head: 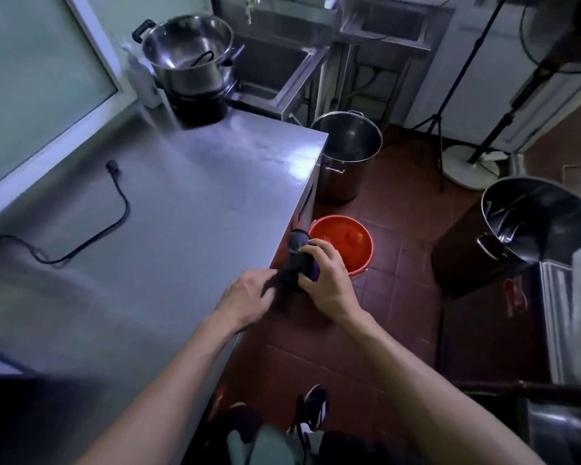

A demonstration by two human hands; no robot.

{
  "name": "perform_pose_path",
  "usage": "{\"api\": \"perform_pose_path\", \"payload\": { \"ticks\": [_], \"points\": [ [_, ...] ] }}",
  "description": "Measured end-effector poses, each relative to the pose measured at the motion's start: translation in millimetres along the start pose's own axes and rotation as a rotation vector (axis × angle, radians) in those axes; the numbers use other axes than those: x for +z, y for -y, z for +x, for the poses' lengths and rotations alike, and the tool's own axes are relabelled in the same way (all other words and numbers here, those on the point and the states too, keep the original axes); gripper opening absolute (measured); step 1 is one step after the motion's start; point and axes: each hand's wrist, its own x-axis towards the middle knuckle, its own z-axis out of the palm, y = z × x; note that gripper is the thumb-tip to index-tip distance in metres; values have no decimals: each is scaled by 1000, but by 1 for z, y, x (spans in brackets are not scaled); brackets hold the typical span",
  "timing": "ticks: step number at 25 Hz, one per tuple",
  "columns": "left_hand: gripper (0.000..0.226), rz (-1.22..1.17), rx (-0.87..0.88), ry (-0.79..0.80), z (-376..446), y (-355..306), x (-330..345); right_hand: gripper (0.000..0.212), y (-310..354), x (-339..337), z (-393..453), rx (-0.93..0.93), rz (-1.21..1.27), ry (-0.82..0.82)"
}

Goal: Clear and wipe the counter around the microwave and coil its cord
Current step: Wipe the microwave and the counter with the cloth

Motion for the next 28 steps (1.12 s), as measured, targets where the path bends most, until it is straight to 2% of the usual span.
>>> {"api": "perform_pose_path", "payload": {
  "ticks": [3, 8, 13, 17, 21, 25, 28],
  "points": [
    [41, -26, -32, -8, 34, -11, 3, 54, -16, -15, 35, -6, -4, 4],
    [35, -67, -31, -45, 107, -4, 2, 53, -43, -10, 108, -7, -20, 55],
    [53, -295, -132, -86, 184, 28, -7, 52, -59, 4, 196, -10, -47, 145],
    [66, -375, -189, -96, 231, 42, -21, 51, -65, 13, 258, -24, -54, 199],
    [51, -393, -210, -210, 264, 47, -32, 48, -67, 21, 301, -42, 2, 242],
    [42, -241, -283, -275, 302, 50, -39, 46, -81, 23, 351, -45, 10, 350],
    [42, 8, -176, -399, 325, 47, -43, 44, -96, 20, 386, -57, 13, 417]
  ]
}}
